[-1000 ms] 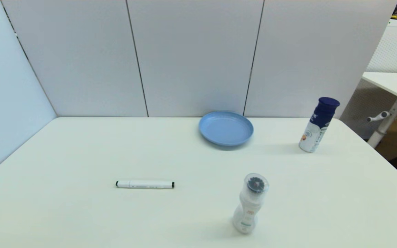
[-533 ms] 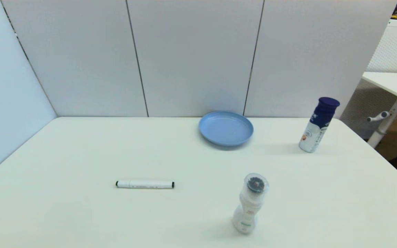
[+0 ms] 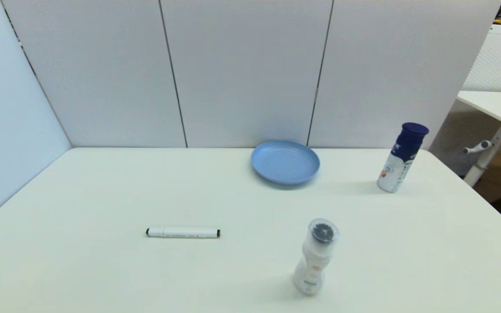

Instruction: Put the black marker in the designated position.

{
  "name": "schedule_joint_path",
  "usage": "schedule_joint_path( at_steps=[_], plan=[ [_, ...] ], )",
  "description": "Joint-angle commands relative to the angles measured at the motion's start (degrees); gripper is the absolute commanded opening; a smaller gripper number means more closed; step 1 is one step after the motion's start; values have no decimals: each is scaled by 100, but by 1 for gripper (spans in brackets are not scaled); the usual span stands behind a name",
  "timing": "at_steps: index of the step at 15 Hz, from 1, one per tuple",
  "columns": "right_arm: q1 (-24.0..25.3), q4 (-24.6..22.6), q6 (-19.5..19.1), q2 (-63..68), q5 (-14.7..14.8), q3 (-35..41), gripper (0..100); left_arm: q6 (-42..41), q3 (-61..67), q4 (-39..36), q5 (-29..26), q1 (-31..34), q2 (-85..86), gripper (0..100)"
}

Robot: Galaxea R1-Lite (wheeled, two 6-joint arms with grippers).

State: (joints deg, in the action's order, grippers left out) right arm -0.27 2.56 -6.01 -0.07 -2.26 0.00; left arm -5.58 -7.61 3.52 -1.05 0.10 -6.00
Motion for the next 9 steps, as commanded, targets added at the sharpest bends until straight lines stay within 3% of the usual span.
schedule_joint_path(
  at_steps=[1,4,8,9],
  plan=[
    [0,8,-5,7,-3,0,100,-804,-2465,1124,-45,-62,-2784,100],
    [0,-1,-5,-10,-3,0,100,-1525,-4091,1274,-519,-106,-4814,100],
    [0,8,-5,7,-3,0,100,-2237,-5620,2522,-1240,-133,-6493,100],
    [0,-1,-5,7,-3,0,100,-2500,-6024,2944,-1635,-159,-7020,100]
  ],
)
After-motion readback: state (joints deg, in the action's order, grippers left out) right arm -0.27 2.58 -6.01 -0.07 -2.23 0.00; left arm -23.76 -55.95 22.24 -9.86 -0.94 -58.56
